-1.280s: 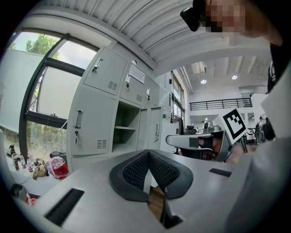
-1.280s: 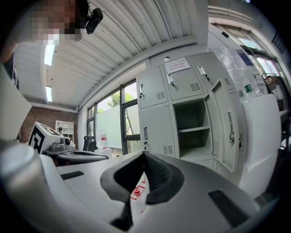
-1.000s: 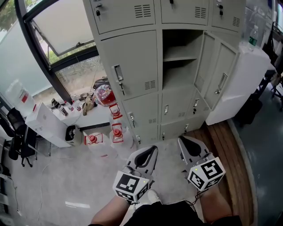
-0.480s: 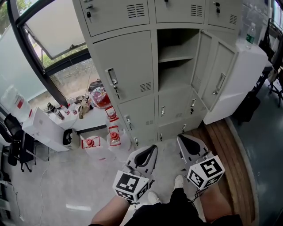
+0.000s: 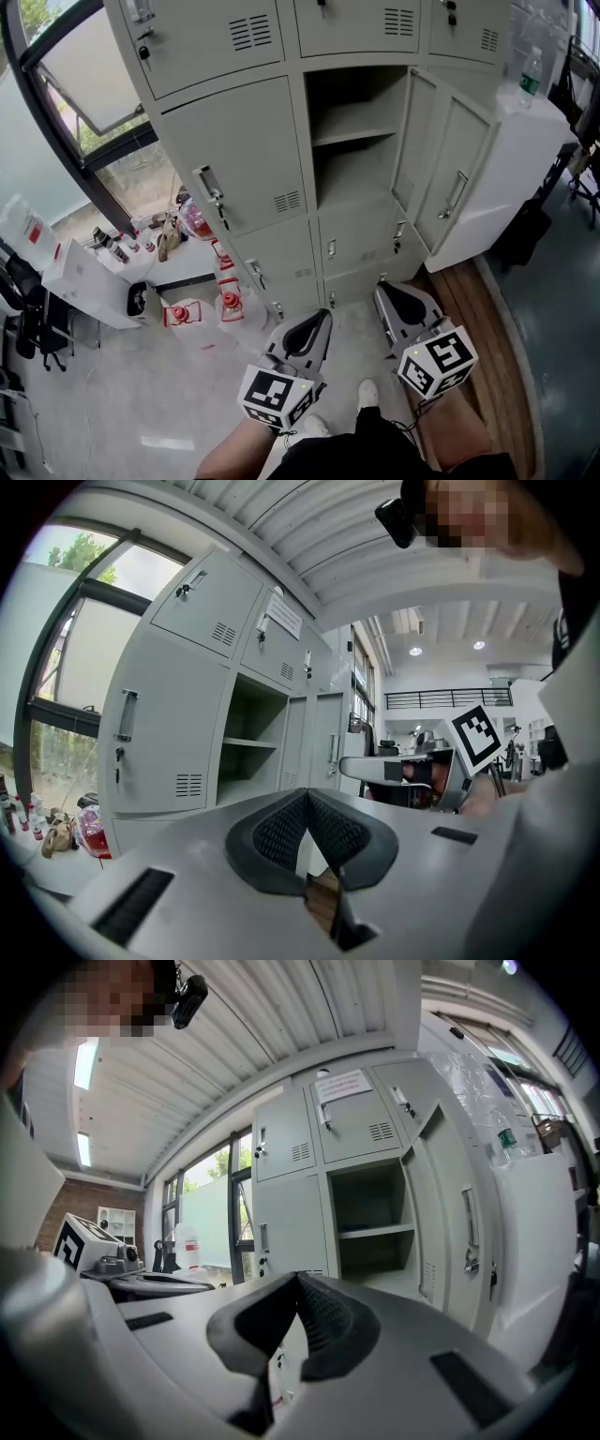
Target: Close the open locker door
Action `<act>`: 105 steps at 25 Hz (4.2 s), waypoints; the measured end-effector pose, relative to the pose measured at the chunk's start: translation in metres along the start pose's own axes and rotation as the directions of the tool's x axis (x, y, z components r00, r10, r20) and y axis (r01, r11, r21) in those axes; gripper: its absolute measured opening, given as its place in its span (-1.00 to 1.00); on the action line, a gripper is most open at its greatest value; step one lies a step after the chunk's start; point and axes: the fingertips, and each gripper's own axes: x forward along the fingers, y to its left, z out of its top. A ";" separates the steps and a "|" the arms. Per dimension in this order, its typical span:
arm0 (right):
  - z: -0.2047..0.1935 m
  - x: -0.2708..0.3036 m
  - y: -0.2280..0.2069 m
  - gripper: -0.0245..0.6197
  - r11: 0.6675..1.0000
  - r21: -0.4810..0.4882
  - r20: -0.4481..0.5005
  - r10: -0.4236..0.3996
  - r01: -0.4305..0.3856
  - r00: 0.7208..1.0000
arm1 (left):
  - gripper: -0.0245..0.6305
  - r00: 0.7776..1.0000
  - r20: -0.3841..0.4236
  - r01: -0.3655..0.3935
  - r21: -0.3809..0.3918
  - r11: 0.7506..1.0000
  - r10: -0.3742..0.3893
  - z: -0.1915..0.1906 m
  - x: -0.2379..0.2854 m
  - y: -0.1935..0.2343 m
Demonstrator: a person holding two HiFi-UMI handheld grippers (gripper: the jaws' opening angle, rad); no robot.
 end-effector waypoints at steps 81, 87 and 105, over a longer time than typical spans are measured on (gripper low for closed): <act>0.024 0.077 -0.166 -0.33 0.984 -0.081 -0.026 0.156 -0.158 0.987 | -0.87 0.990 0.011 -0.140 0.001 0.990 0.140 0.017 0.158 0.000; 0.024 0.109 -0.143 -0.33 0.983 -0.071 -0.032 0.168 -0.170 0.985 | -0.87 0.989 0.012 -0.149 0.001 0.989 0.149 0.021 0.141 0.025; 0.028 0.195 -0.107 -0.41 0.982 -0.092 -0.071 0.160 -0.166 0.985 | -0.87 0.989 0.026 -0.146 0.003 0.989 0.146 0.032 0.110 0.085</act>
